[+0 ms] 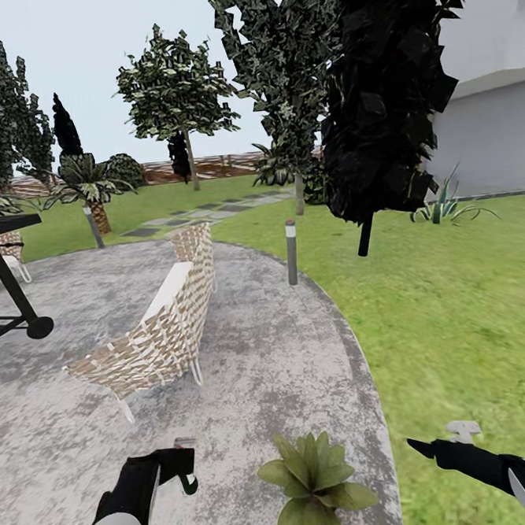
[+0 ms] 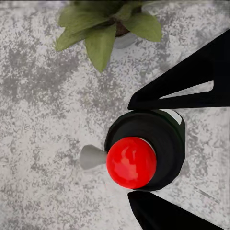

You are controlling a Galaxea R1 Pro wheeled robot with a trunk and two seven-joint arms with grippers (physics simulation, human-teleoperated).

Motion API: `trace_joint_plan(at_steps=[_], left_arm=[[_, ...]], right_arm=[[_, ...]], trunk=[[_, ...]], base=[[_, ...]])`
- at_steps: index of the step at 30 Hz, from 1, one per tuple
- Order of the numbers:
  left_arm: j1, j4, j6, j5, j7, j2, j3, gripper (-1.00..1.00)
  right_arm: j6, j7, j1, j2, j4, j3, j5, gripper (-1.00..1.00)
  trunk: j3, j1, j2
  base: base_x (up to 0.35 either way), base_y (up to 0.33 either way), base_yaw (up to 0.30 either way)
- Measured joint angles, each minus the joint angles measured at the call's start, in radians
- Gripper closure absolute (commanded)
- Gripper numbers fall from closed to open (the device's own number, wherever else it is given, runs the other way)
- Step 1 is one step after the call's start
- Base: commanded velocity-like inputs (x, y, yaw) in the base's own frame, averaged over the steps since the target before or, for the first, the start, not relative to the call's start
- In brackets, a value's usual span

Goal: Pick up the pesticide atomizer in the garden and spray insectifuge to fully cover both potted plants in the garden.

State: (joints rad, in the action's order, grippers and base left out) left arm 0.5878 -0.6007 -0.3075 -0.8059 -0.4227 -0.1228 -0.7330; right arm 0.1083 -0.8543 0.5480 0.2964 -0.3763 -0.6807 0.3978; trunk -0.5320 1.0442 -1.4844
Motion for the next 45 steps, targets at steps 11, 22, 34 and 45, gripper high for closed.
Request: trace_joint_plan(at_steps=[11, 22, 34, 45], left_arm=[[0.055, -0.202, -0.054, -0.015, -0.519, 0.123, 0.416, 1.0], [0.182, -0.207, 0.069, -0.318, -1.07, 0.202, 0.464, 1.0], [0.182, -0.201, 0.226, -0.332, -1.124, 0.204, 0.495, 1.0], [0.182, -0.202, 0.239, -0.325, -1.123, 0.168, 0.647, 1.0]], right_arm=[[0.075, 0.0, 0.002, -0.007, -0.271, 0.136, 0.008, -1.0], [0.373, -0.005, 0.036, -0.223, -0.367, 0.543, 0.002, -1.0], [0.394, -0.018, 0.039, -0.322, -0.39, 0.815, -0.001, 1.0], [0.388, -0.19, 0.039, -0.324, -0.462, 0.866, 0.001, 1.0]], trunk=[[0.0, 0.0, 0.0], [0.0, 0.0, 0.0], [0.0, 0.0, 0.0], [0.0, 0.0, 0.0]], base=[[0.0, 0.0, 0.0], [0.0, 0.0, 0.0], [0.0, 0.0, 0.0], [0.0, 0.0, 0.0]])
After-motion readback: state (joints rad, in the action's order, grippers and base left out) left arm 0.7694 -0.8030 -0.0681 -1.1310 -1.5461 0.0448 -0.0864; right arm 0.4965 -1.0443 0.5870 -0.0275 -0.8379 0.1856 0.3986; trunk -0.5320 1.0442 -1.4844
